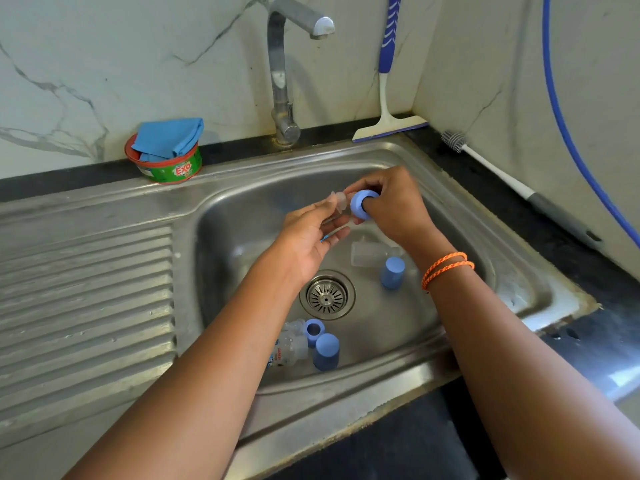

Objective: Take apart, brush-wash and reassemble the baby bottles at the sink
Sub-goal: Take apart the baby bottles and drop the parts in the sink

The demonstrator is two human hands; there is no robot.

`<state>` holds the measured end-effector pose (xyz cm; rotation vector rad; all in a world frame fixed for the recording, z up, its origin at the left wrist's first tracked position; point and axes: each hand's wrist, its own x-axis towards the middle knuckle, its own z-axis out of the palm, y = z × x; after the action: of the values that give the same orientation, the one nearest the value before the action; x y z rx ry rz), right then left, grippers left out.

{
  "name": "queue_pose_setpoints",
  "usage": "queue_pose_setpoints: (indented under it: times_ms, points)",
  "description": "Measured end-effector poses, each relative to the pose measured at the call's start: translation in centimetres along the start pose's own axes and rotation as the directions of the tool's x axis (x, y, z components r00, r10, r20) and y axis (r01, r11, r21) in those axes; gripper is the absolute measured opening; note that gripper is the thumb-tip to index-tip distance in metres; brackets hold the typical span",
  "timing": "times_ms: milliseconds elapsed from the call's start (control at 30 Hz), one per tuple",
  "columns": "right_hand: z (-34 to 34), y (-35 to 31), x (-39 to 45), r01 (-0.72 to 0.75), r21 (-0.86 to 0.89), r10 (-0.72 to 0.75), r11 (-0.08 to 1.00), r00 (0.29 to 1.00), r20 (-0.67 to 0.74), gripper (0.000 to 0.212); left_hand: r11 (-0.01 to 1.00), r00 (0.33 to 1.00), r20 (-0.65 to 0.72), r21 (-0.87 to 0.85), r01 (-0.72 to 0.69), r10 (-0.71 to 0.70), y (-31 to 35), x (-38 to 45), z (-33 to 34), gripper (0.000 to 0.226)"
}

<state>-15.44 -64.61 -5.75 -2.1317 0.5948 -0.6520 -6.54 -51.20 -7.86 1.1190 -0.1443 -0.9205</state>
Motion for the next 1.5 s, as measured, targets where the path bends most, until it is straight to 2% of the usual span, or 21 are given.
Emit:
queue_pose_setpoints:
  times_ms: [100, 167, 267, 367, 467, 600, 667, 733, 767, 833, 900, 933, 1033, 1133, 1200, 1233, 1300, 1400, 1500]
  points:
    - [0.0, 0.0, -0.2, -0.031, -0.041, 0.033, 0.999, 0.998, 0.046, 0.032, 0.996, 0.996, -0.074, 0.083, -0.040, 0.046, -0.1, 0.5, 0.4, 0.026]
    - [0.1, 0.2, -0.2, -0.058, -0.045, 0.059, 0.997, 0.998, 0.018, 0.027, 0.992, 0.992, -0.119, 0.116, -0.038, 0.052, -0.4, 0.8, 0.7, 0.023]
    - [0.0, 0.4, -0.1, -0.128, -0.063, 0.125, 0.990, 0.991, -0.058, 0.023, 0.996, 0.989, -0.144, 0.091, -0.010, 0.023, -0.9, 1.3, 1.4, 0.023]
    - [-0.6, 0.9, 0.0, -0.211, -0.073, 0.206, 0.975, 0.976, -0.071, 0.025, 0.999, 0.986, -0.166, 0.046, 0.009, -0.001, -1.6, 1.9, 2.6, 0.016]
    - [-1.8, 1.4, 0.3, -0.303, -0.024, 0.303, 0.953, 0.953, 0.002, 0.026, 0.999, 0.981, -0.190, 0.027, 0.032, -0.027, -2.3, 2.1, 4.4, 0.014]
    - [-4.2, 1.4, -0.6, -0.346, -0.150, 0.362, 0.926, 0.927, 0.102, 0.037, 0.988, 0.976, -0.216, 0.156, 0.004, 0.030, -3.4, 2.5, 6.0, 0.013]
    - [-5.6, 1.5, -1.3, -0.409, -0.166, 0.438, 0.897, 0.874, 0.209, 0.044, 0.964, 0.964, -0.256, 0.265, -0.009, 0.079, -4.1, 3.2, 5.4, 0.013]
    - [-6.3, 2.1, -1.6, -0.465, -0.155, 0.490, 0.872, 0.828, 0.273, 0.043, 0.871, 0.950, -0.264, 0.491, -0.018, 0.169, -4.6, 3.9, 4.2, 0.014]
    - [-6.4, 2.5, -1.6, -0.490, -0.160, 0.515, 0.857, 0.807, 0.289, 0.040, 0.769, 0.952, -0.228, 0.640, -0.012, 0.204, -4.7, 4.0, 3.5, 0.015]
    - [-6.1, 3.2, -1.5, -0.543, -0.197, 0.578, 0.816, 0.753, 0.316, 0.034, 0.500, 0.973, -0.120, 0.866, 0.005, 0.199, -4.9, 4.1, 2.4, 0.017]
    - [-5.5, 3.3, -1.5, -0.576, -0.240, 0.623, 0.782, 0.701, 0.347, 0.029, 0.291, 0.985, -0.057, 0.957, 0.008, 0.161, -5.1, 4.0, 1.6, 0.018]
    - [-5.2, 3.4, -1.4, -0.580, -0.248, 0.630, 0.776, 0.690, 0.356, 0.028, 0.241, 0.989, -0.045, 0.971, 0.011, 0.138, -5.4, 3.9, 1.3, 0.019]
    - [-4.5, 4.1, -1.0, -0.563, -0.250, 0.616, 0.788, 0.712, 0.337, 0.025, 0.194, 0.998, -0.013, 0.981, 0.001, 0.060, -6.5, 3.9, 0.8, 0.019]
    - [-4.1, 4.4, -0.7, -0.526, -0.292, 0.596, 0.799, 0.760, 0.259, 0.031, 0.180, 0.998, 0.014, 0.983, -0.025, 0.061, -7.4, 4.0, 0.7, 0.015]
    - [-4.0, 4.5, -0.6, -0.487, -0.400, 0.598, 0.776, 0.770, 0.223, 0.029, 0.179, 0.997, 0.034, 0.983, -0.046, 0.068, -7.7, 4.2, 0.7, 0.019]
    - [-3.9, 4.5, -0.6, -0.454, -0.475, 0.596, 0.754, 0.777, 0.203, 0.025, 0.171, 0.997, 0.043, 0.984, -0.055, 0.069, -7.8, 4.4, 0.7, 0.024]
    - [-3.8, 3.8, -0.8, -0.413, -0.608, 0.576, 0.678, 0.813, 0.090, 0.030, 0.190, 0.996, 0.041, 0.980, -0.055, 0.074, -7.8, 4.5, 0.5, 0.030]
    - [-3.7, 2.0, -1.3, -0.345, -0.782, 0.473, 0.519, 0.878, -0.073, 0.042, 0.246, 0.996, 0.006, 0.969, -0.029, 0.094, -7.8, 4.7, 0.1, 0.019]
    - [-3.2, 1.1, -1.6, -0.337, -0.840, 0.443, 0.426, 0.887, -0.131, 0.043, 0.284, 1.000, -0.012, 0.959, 0.018, -0.024, -7.9, 4.6, -0.3, 0.014]
